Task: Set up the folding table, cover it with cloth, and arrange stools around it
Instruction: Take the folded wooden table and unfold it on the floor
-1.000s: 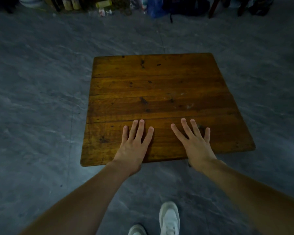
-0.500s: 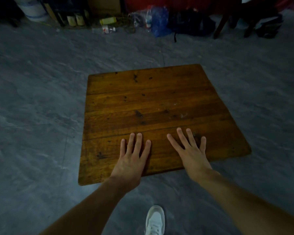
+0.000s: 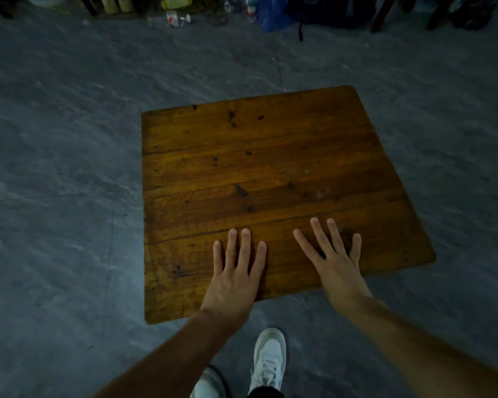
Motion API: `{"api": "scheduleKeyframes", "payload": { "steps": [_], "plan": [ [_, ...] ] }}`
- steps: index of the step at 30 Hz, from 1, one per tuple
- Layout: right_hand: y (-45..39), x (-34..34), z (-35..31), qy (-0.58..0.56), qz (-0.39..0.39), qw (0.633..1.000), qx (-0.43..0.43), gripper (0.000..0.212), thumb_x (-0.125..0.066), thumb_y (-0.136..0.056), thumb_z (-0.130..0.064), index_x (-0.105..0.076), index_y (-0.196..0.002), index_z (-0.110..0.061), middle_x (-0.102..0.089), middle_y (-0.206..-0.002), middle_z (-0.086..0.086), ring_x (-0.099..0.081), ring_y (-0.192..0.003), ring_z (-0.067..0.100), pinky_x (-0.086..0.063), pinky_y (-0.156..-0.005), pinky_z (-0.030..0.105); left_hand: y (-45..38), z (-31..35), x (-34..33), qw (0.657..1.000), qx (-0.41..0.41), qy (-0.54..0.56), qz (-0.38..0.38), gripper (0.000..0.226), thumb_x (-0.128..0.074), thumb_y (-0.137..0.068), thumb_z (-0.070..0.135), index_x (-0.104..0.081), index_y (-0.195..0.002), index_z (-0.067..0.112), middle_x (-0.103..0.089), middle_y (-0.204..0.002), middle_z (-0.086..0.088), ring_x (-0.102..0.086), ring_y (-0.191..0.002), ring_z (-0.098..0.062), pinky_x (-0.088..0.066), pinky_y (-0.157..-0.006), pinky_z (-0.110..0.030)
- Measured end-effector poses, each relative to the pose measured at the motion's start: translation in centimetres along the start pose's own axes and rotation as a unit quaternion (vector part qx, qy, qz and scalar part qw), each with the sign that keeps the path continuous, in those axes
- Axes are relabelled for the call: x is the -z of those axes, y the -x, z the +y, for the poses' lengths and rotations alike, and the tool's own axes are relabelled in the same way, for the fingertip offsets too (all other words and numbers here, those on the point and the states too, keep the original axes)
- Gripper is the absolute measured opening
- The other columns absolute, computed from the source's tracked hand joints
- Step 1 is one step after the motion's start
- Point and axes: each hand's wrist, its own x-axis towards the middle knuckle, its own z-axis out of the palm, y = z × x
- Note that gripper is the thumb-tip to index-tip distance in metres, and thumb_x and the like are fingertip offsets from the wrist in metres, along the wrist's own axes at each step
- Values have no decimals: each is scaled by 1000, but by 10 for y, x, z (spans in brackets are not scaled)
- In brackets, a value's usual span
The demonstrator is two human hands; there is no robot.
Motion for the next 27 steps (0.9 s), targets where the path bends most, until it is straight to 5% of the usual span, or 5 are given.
{"api": "scheduleKeyframes", "payload": {
  "steps": [5, 18, 27],
  "plan": [
    [2, -10, -13, 5, -3, 1000, -20, 124, -64, -84, -1, 40, -141, -38, 42, -153, 7, 36, -141, 37, 2, -112, 73, -3, -8, 6, 999, -7, -35, -23, 93, -49, -93, 6, 22, -153, 11, 31, -155, -27, 34, -138, -51, 5, -114, -69],
    [-39, 10, -68, -72, 64, 995, -31, 109, -57, -87, 4, 21, -152, -36, 26, -161, 8, 27, -145, 39, 0, -109, 76, -33, -100, 34, 994, -60, -94, -3, 122, -69, -78, 0, 27, -150, 22, 35, -157, -16, 35, -142, -40, 7, -119, -61],
    [-70, 46, -40, -39, 18, 999, 16, 114, -56, -84, 11, 25, -150, -37, 33, -158, 5, 33, -142, 39, 2, -110, 75, -56, -100, 50, 998, -19, -50, -11, 132, -80, -73, 12, 27, -151, 22, 34, -157, -14, 33, -143, -38, 12, -118, -57]
  ]
}}
